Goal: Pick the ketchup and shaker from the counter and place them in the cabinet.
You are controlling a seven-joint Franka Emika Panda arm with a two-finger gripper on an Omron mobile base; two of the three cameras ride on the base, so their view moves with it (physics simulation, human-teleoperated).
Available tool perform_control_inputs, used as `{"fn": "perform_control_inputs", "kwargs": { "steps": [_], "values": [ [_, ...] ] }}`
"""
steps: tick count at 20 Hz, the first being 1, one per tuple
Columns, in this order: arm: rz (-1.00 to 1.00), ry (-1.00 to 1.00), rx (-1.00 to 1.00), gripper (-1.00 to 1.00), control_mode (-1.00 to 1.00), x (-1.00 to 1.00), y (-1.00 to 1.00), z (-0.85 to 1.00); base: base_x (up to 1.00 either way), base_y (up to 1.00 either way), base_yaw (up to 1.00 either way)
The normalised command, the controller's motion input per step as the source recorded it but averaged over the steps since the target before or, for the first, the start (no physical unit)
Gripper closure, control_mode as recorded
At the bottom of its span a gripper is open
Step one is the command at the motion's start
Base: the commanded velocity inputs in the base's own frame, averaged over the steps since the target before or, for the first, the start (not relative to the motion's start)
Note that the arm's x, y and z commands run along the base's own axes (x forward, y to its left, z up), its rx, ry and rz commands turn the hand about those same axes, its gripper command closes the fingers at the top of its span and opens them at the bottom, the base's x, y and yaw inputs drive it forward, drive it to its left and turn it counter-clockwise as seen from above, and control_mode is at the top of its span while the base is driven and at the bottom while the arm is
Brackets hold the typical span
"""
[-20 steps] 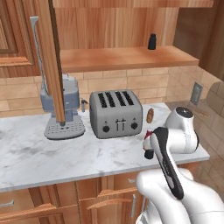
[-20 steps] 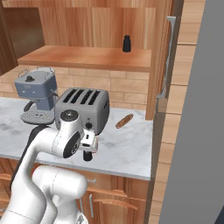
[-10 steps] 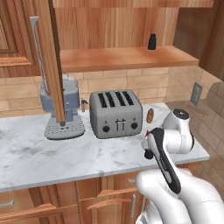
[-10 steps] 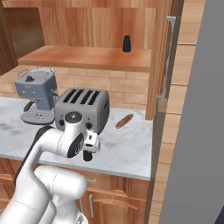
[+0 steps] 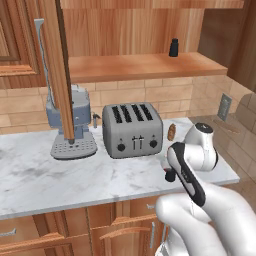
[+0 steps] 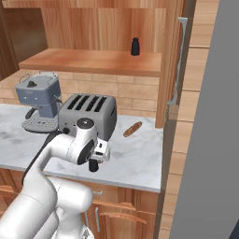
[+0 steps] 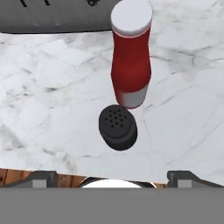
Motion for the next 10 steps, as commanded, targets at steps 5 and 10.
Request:
{"fn": "perform_control_inputs", "kwargs": {
  "steps": [5, 10],
  "values": [
    [0.01, 0.0, 0.0, -1.0, -1.0, 0.0, 0.0, -0.46, 0.0, 0.0, 0.0],
    [0.0, 0.0, 0.0, -1.0, -1.0, 0.0, 0.02, -0.37, 0.0, 0.0, 0.0]
  ]
}}
